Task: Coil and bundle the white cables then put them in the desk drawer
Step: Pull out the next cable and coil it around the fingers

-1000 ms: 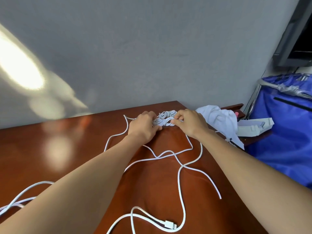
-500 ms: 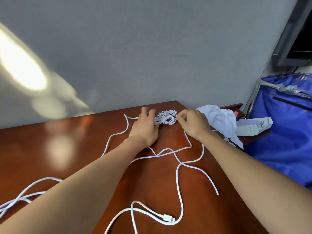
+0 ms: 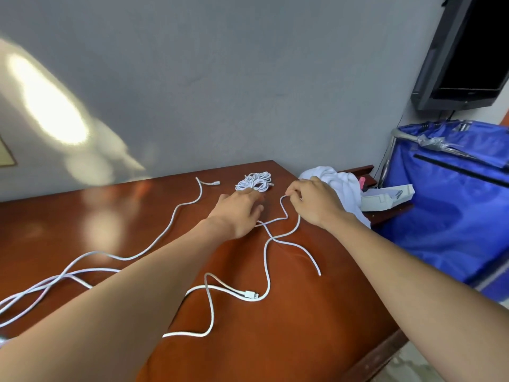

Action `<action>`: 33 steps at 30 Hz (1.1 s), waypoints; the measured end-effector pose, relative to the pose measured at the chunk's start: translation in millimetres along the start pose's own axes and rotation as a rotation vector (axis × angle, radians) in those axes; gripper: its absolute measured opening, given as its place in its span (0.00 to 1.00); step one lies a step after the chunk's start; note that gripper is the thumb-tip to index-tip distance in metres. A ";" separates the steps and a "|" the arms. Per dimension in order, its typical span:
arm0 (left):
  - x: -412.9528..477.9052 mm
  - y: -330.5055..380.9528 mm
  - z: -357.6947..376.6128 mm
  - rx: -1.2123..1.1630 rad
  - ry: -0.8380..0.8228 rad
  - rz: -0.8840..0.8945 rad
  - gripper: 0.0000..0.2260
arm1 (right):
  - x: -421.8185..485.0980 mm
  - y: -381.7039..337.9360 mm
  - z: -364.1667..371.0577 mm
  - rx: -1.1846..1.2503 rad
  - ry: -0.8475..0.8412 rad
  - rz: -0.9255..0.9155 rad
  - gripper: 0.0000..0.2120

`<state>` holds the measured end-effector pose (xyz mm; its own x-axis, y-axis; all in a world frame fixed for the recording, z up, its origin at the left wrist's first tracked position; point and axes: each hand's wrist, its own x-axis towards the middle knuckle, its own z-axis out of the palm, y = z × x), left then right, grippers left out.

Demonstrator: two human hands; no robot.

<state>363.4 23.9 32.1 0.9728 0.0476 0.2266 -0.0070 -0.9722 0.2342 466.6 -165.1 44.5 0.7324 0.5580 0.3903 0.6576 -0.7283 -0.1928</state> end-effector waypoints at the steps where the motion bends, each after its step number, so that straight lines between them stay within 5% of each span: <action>1: -2.9 3.5 -1.3 0.002 0.004 0.008 0.15 | -5.0 1.8 -3.1 0.009 0.006 -0.002 0.14; 14: -34.3 51.7 -8.7 0.058 -0.087 0.012 0.15 | -43.7 21.8 -18.9 -0.112 -0.124 -0.160 0.13; 23: -41.6 64.0 -8.0 0.061 -0.106 0.005 0.16 | -53.5 18.4 -29.5 -0.201 0.182 -0.341 0.08; 33: -60.2 68.6 -41.1 0.152 0.026 -0.042 0.13 | -63.9 -26.6 -79.1 -0.123 0.114 -0.180 0.12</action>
<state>294.8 -36.2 73.4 0.9651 0.0934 0.2446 0.0711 -0.9926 0.0983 388.3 -212.8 96.0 0.5764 0.6398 0.5084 0.7441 -0.6681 -0.0028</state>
